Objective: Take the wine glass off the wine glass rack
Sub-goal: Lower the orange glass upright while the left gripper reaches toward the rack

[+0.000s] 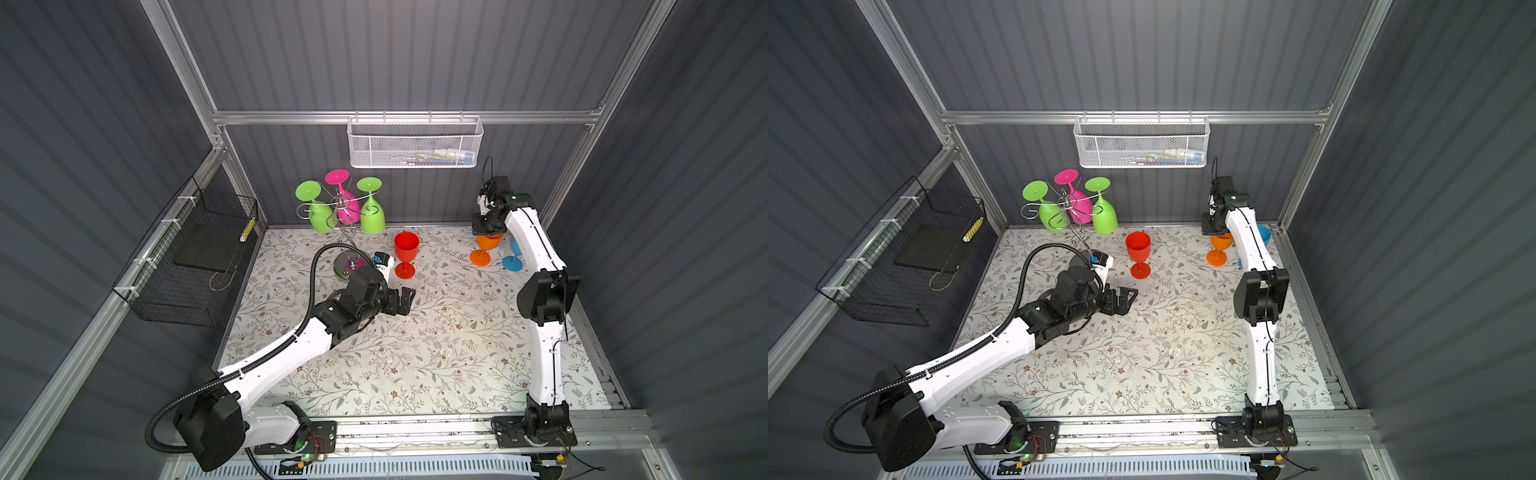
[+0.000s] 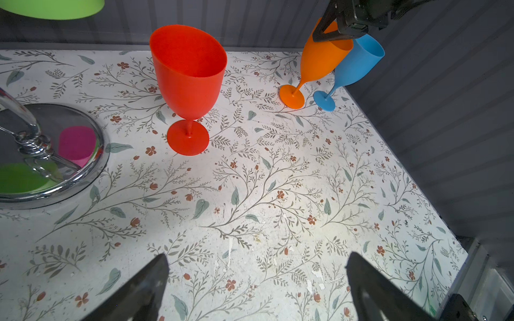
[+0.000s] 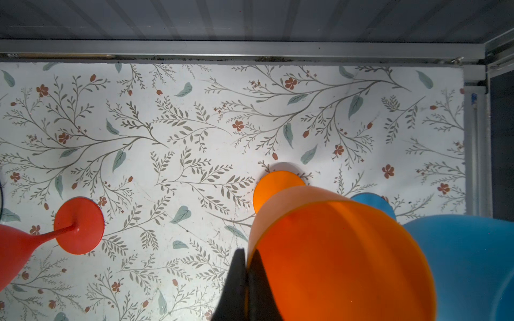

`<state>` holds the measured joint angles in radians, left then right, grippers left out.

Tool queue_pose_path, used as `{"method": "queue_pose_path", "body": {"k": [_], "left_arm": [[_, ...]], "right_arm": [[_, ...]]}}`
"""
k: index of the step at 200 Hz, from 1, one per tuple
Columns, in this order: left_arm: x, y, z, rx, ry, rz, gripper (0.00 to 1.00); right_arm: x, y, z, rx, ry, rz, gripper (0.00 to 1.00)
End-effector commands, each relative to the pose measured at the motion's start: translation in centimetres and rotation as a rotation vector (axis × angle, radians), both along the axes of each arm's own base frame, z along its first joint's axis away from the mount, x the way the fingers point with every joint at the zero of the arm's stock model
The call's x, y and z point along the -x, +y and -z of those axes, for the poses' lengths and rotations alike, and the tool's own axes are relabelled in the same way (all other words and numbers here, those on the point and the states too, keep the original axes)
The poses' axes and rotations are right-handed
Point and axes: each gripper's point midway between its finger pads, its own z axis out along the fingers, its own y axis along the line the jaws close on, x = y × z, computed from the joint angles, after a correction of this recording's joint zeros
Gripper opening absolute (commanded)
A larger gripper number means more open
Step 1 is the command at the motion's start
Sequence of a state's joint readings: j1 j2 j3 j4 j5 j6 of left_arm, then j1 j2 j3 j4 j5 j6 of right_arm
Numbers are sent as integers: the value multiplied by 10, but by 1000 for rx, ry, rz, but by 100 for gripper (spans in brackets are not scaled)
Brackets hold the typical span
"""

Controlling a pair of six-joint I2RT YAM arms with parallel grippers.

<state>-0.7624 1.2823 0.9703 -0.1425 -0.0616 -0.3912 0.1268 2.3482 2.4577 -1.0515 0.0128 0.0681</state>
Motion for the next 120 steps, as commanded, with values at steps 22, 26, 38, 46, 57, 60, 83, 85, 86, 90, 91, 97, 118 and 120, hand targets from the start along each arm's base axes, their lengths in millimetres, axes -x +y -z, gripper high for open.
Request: {"method": "queue_pose_path", "body": {"k": [22,26,38,46,57,60,83,85,86,90,91,97,118,120], "left_arm": [[-1,10,-18,-5,-41,-26,100],[-1,10,-20,-5,-43,-29,100],[-1,15,-29,-7,-52,-48,100],[-1,19,-39,-13,-67,-60,100],[0,25,-55,-20,-89,-73,100],[0,26,-60,-21,-93,-77,100],[-2,38,-97,-58,-127,-115,100],[-1,40,-100,-62,-128,-117,100],[-1,40,-101,-65,-127,-117,100],[-1,42,-106,-73,-130,-124,100],[-1,43,-108,-74,-130,-126,100],[-2,46,-115,-84,-131,-141,100],[-3,58,-151,-103,-138,-193,100],[-3,58,-153,-108,-136,-199,100]], "right_arm": [[2,2,2,43,10,-24,27],[2,3,1,43,10,-28,32],[3,2,-6,50,-6,-27,44],[3,1,-15,50,-27,-23,52],[4,2,-32,45,-64,-22,58],[4,3,-37,43,-74,-24,59],[14,6,-81,11,-159,-16,65],[15,7,-85,7,-166,-16,65],[15,7,-87,5,-170,-16,66],[18,9,-94,-4,-183,-14,66],[19,9,-96,-7,-186,-15,66],[24,12,-105,-19,-208,-19,67],[41,26,-130,-40,-284,-38,69],[43,27,-132,-39,-291,-40,69]]}}
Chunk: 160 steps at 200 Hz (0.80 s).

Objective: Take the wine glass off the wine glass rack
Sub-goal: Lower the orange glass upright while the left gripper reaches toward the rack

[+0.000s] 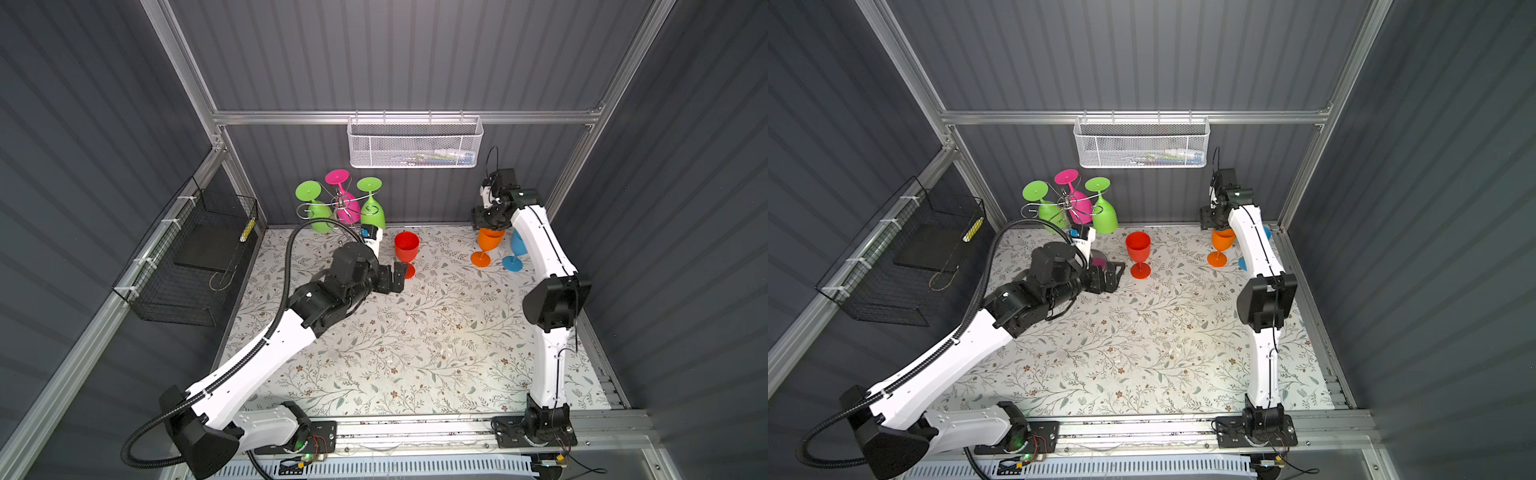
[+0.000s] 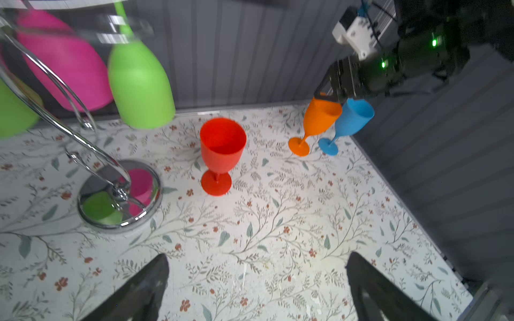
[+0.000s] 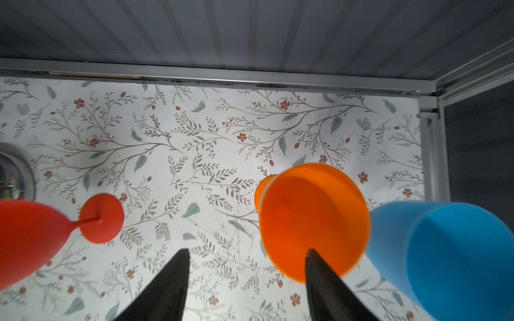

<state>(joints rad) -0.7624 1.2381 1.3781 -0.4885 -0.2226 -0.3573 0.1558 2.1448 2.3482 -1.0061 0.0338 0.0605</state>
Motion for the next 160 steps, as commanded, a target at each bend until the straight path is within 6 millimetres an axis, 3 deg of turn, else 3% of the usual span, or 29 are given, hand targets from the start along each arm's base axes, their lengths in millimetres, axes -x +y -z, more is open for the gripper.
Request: {"method": "queue_pose_path", "body": {"k": [1,25,48,73,90,121,160], "left_arm": [[2,26,-22,-98,17,-83,100],[-7,46,-51,-161,10,-193,100],[-31,71,-59,-132,85,-268,100],[-60,103,-63,-60,123,-346,98],[-70,115,-49,-64,183,-377,96],[-84,106,-18,-90,268,-364,91],[-93,122,9,-220,304,-439,89]], "right_arm": [[19,19,-58,-42,-153,-20,69],[42,44,-69,-89,-207,-66,69],[65,71,-71,-137,-252,-115,69],[89,98,-86,-231,-323,-153,69],[103,118,-98,-360,-363,-158,68],[123,150,-122,-595,-434,-177,68],[135,165,-129,-596,-444,-209,68]]}}
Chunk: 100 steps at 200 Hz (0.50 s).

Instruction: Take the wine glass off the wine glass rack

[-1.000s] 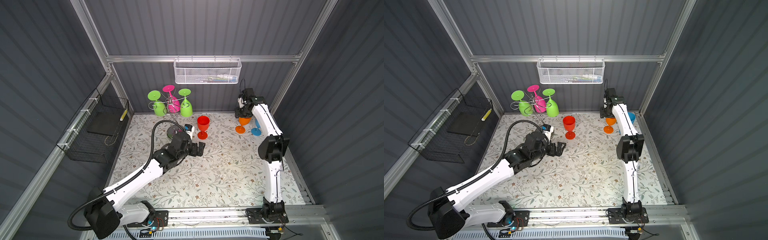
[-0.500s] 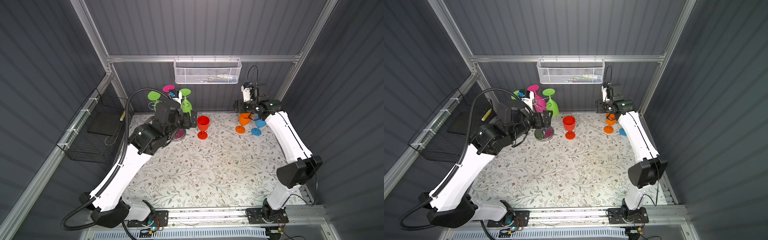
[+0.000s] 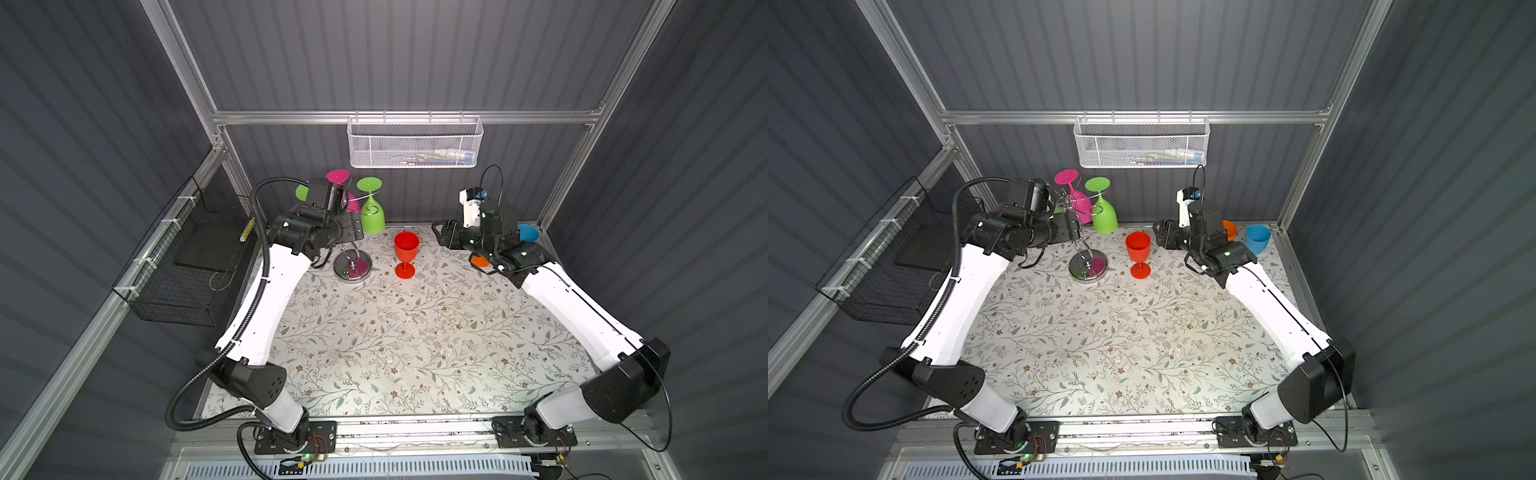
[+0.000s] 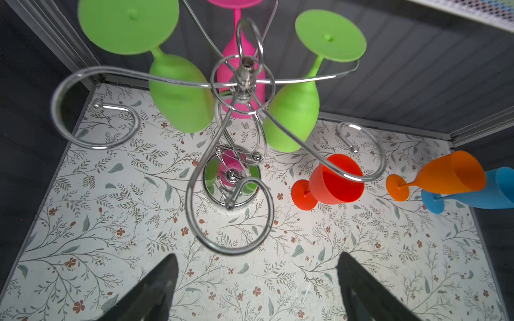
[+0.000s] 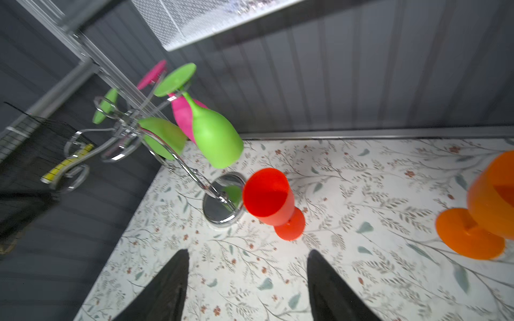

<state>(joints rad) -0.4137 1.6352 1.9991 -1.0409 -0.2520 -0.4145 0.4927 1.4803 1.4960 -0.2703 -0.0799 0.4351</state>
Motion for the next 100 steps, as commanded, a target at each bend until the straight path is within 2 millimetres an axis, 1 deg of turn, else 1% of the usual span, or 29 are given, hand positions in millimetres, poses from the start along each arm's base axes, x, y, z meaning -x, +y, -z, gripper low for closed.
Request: {"method": "queue_pose_path", "body": {"k": [1,21,40,62,75,100], "left_arm": [[4,12,9,-69,34,-31,89],[-2,22,21,-144,56,-64,89],[-7,31,24,-193,56,-94,90],[-15,41,27,-203,59,-116,90],[-19,51,30,-210,70,-132,90],[-20,69,33,-195,78,-157,90]], "right_arm": [[4,9,-23,-73,-53,-10,68],[10,6,-23,-57,-69,5,68],[16,7,-26,-39,-87,3,68],[21,10,-29,-18,-103,2,69],[23,12,-29,-9,-109,0,69],[23,17,-27,-5,-102,-5,69]]}}
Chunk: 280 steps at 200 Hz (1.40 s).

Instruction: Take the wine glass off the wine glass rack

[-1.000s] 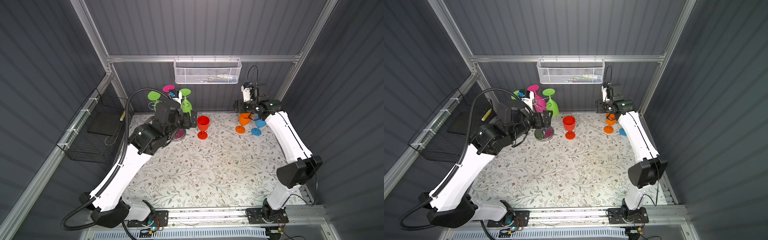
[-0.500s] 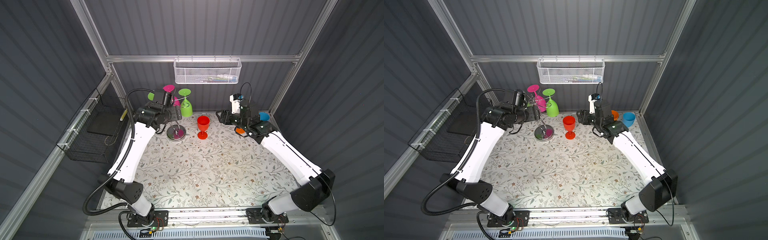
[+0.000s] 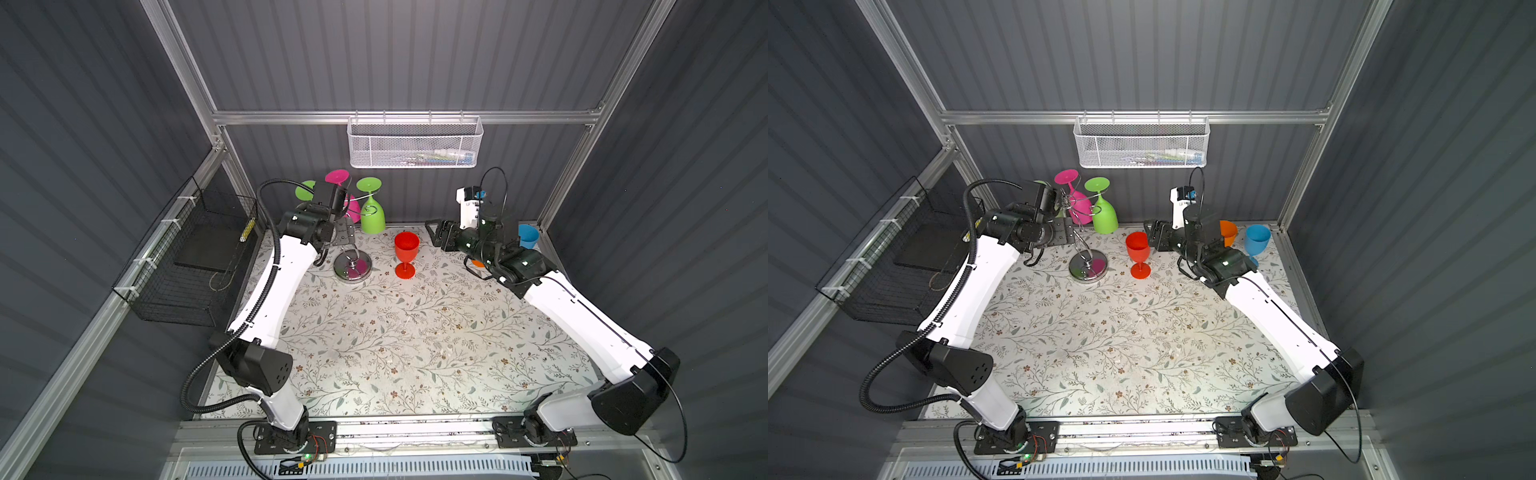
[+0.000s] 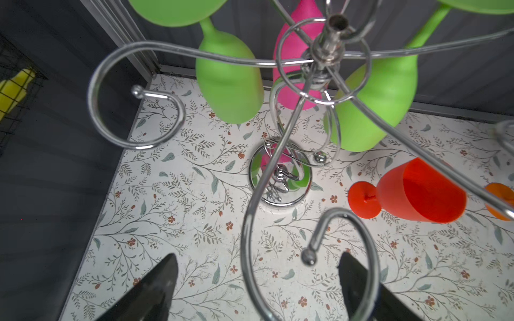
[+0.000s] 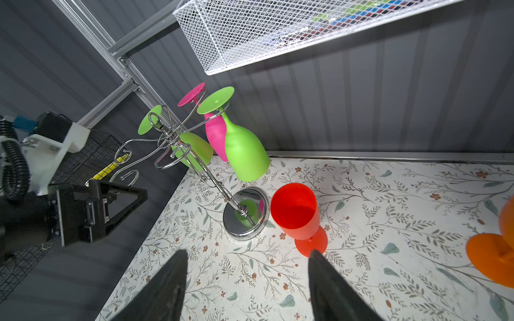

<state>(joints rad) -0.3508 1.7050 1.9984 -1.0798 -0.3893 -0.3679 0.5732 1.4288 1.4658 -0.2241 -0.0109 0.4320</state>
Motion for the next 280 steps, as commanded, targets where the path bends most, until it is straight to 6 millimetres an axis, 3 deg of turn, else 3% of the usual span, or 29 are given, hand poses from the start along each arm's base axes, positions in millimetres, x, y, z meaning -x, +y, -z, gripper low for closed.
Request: {"method": "queue_pose_path", "body": {"k": [1,76,108,153,192,280], "left_arm": [[0,25,3,-27,13,-34,91],[-5,92,16,53,29,-135,92],[-14,106,16,104,-3,-155,92],[-13,101,13,145,-26,-133,92],[2,94,6,180,-74,-100,95],[40,83,11,239,-114,-56,100]], "right_arm": [[2,1,-8,7,-31,10,69],[-1,37,-14,-119,9,-44,69],[-8,53,-23,-237,33,-57,68],[-32,75,-29,-460,100,-41,66],[-55,102,-28,-631,181,-69,62],[-86,139,-6,-721,286,-114,54]]}}
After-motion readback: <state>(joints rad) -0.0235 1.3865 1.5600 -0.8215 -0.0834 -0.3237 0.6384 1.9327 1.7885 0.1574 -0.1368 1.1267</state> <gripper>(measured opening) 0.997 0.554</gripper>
